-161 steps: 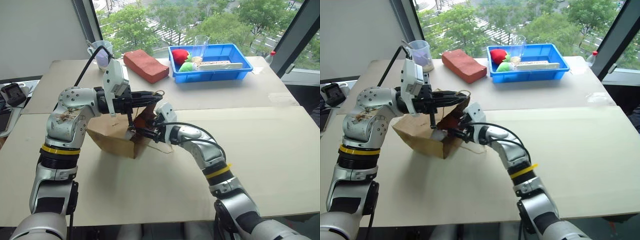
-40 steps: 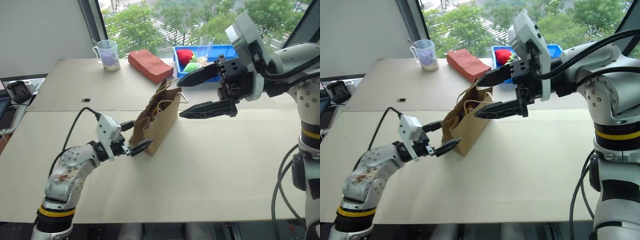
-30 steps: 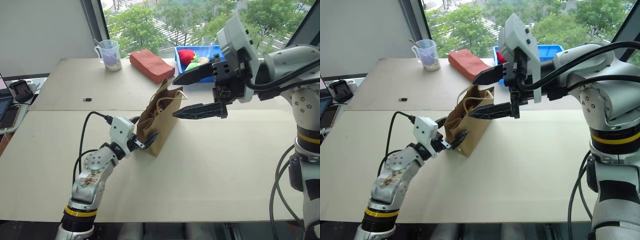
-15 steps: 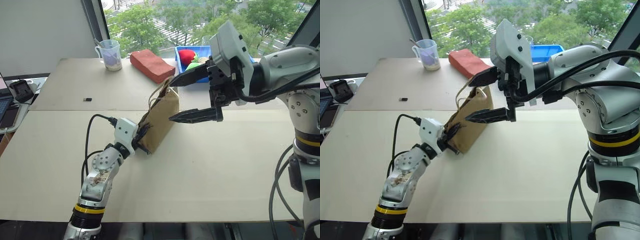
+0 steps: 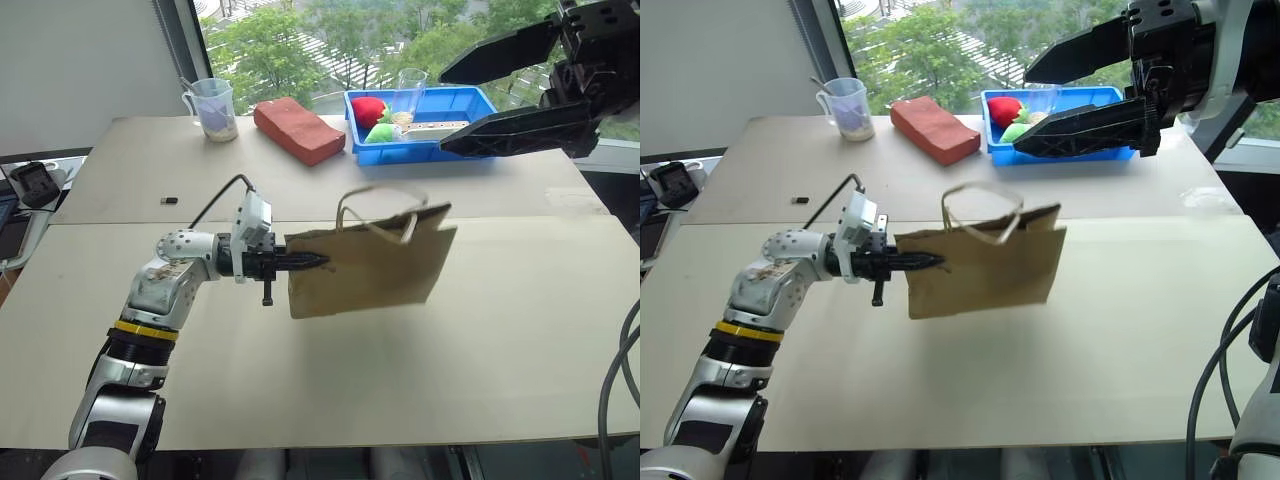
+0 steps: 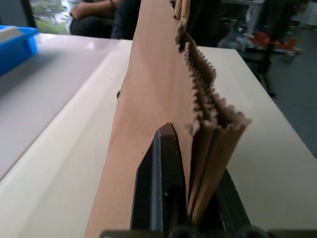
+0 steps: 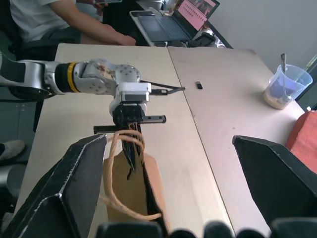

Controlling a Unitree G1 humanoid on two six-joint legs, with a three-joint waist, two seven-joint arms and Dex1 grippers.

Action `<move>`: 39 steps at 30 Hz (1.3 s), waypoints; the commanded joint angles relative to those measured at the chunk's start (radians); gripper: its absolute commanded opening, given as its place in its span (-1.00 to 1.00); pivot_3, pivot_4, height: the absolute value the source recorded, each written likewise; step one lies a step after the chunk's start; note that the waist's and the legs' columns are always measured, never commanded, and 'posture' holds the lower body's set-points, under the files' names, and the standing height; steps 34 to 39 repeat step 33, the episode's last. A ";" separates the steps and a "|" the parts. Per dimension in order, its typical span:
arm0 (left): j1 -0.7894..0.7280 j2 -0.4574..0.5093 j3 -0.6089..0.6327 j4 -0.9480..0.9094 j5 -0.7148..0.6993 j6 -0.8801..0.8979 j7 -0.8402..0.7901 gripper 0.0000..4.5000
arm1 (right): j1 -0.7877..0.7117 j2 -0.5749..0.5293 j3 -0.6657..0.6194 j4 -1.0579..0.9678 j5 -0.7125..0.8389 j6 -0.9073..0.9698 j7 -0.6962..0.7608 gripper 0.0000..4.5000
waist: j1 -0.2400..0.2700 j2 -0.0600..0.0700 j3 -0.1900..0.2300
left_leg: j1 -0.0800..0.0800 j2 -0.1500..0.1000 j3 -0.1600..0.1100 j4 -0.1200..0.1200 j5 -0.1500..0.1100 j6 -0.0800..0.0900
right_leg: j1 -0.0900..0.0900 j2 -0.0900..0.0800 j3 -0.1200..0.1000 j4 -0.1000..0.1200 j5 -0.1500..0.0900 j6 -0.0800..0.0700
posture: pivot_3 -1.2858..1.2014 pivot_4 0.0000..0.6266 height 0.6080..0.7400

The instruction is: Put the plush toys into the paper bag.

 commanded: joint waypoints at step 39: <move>0.033 0.316 0.235 -0.335 -0.012 0.305 0.263 0.99 | 0.941 -0.144 -0.474 -0.350 -0.068 -0.160 -0.267 1.00 | 0.007 0.000 0.000 | 0.000 0.000 0.000 0.004 0.000 -0.001 | 0.001 0.000 0.001 0.000 0.000 0.000 | 0.03 -0.52 1.00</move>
